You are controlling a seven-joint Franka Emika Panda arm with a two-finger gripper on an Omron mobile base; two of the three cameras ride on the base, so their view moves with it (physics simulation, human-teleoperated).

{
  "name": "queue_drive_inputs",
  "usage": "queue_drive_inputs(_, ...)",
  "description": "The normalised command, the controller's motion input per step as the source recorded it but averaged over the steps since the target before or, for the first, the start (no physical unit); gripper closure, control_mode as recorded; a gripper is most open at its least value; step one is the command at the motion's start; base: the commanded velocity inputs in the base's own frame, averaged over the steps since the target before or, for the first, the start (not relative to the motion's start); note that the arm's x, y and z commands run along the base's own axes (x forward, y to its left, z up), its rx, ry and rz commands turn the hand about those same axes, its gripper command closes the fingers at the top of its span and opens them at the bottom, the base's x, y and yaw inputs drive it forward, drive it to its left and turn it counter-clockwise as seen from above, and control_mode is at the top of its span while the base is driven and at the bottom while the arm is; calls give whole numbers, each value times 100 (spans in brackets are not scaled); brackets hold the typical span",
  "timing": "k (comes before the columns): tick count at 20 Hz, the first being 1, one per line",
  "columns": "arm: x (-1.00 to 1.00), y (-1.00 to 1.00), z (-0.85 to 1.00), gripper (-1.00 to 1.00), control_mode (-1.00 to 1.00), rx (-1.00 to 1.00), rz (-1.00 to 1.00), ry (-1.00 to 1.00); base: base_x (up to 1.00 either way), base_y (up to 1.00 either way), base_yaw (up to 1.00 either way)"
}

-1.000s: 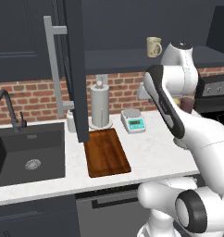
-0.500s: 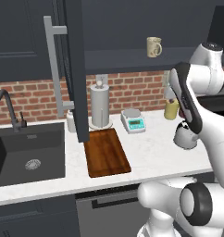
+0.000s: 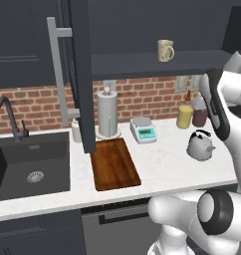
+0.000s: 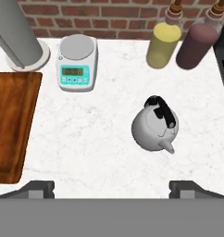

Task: Pick the kettle from the counter and place it on the tray. Then pick the mug from the cabinet and place it on the tray. Then close the cabinet doors.

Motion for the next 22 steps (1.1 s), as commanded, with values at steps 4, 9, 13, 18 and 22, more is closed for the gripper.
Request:
queue_drive_inputs(4,0,-6,-16,-100,-100,0,0,0,0,0,0)
queue_drive_inputs(9,0,-19,-30,-100,-100,0,0,0,0,0,0)
queue_drive_inputs(13,10,-45,-59,-100,-100,0,-1,3,0,0,0)
queue_drive_inputs(18,21,-49,-53,-100,-100,0,-1,8,0,0,0)
queue_drive_inputs(22,39,-36,-29,-100,-100,-2,0,17,0,0,0)
